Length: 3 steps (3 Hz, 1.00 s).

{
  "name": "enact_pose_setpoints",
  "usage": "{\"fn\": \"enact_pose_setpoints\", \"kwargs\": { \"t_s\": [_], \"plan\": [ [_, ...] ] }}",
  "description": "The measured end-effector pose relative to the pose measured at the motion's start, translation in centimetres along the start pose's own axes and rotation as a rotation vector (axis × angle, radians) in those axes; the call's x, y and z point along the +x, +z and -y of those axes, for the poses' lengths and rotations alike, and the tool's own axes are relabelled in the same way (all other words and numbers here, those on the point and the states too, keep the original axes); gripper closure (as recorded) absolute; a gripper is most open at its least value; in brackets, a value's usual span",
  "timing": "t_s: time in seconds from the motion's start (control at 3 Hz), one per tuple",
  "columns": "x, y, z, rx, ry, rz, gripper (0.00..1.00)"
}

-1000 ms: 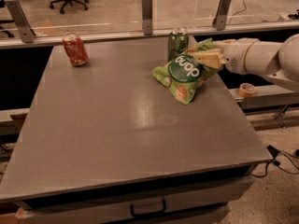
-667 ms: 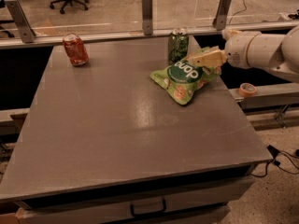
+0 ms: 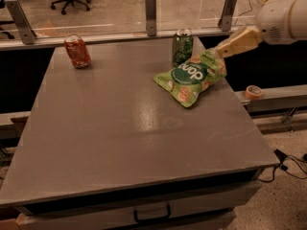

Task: Move green rice chip bag near green can

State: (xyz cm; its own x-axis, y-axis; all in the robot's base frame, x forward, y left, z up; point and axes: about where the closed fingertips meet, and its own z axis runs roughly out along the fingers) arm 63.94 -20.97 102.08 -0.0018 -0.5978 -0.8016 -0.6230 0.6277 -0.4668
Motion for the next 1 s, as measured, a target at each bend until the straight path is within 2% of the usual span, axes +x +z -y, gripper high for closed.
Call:
{"fn": "enact_pose_setpoints", "kwargs": {
  "t_s": [0.33,0.67,1.0],
  "plan": [
    [-5.4,-7.3,-1.2,-0.016,-0.188,-0.102,0.00],
    [-7.0,-10.3,-3.1,-0.059,-0.248,-0.151,0.00],
    [-6.9,-10.2,-3.1,-0.061,-0.246,-0.151,0.00]
  ]
}}
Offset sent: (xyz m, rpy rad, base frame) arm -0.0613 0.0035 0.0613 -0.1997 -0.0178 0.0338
